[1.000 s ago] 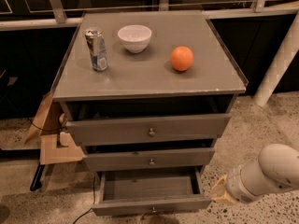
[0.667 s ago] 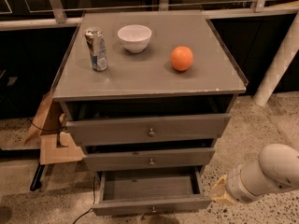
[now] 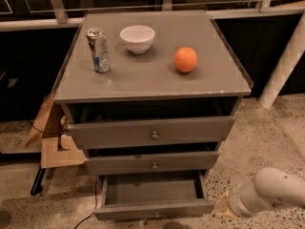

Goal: Close bottom drawer

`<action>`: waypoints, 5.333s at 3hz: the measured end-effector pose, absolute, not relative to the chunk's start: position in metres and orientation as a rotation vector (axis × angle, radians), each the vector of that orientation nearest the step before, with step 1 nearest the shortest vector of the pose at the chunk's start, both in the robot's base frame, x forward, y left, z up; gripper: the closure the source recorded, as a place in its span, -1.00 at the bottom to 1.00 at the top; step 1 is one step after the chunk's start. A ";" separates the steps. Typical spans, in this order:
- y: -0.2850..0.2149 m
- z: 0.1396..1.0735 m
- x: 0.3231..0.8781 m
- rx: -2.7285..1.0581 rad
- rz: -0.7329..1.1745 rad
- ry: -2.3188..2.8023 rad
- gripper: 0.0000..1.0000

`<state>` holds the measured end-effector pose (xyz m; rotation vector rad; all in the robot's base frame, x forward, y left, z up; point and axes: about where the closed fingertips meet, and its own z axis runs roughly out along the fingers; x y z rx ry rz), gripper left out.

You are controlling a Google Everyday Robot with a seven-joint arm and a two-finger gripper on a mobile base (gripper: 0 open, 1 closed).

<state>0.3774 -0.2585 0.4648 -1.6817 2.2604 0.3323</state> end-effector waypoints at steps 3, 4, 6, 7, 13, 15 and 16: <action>-0.260 0.301 0.364 -1.668 0.577 2.255 1.00; -0.261 0.303 0.366 -1.669 0.572 2.254 1.00; -0.253 0.236 0.379 -1.690 0.545 2.136 1.00; -0.237 0.190 0.388 -1.715 0.554 2.069 1.00; -0.222 0.137 0.436 -1.696 0.197 1.834 1.00; -0.220 0.134 0.466 -1.639 0.138 1.728 1.00; -0.218 0.131 0.481 -1.629 0.125 1.700 1.00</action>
Offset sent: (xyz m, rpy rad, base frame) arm -0.0131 -0.0070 -0.2357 0.1899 0.1844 0.0494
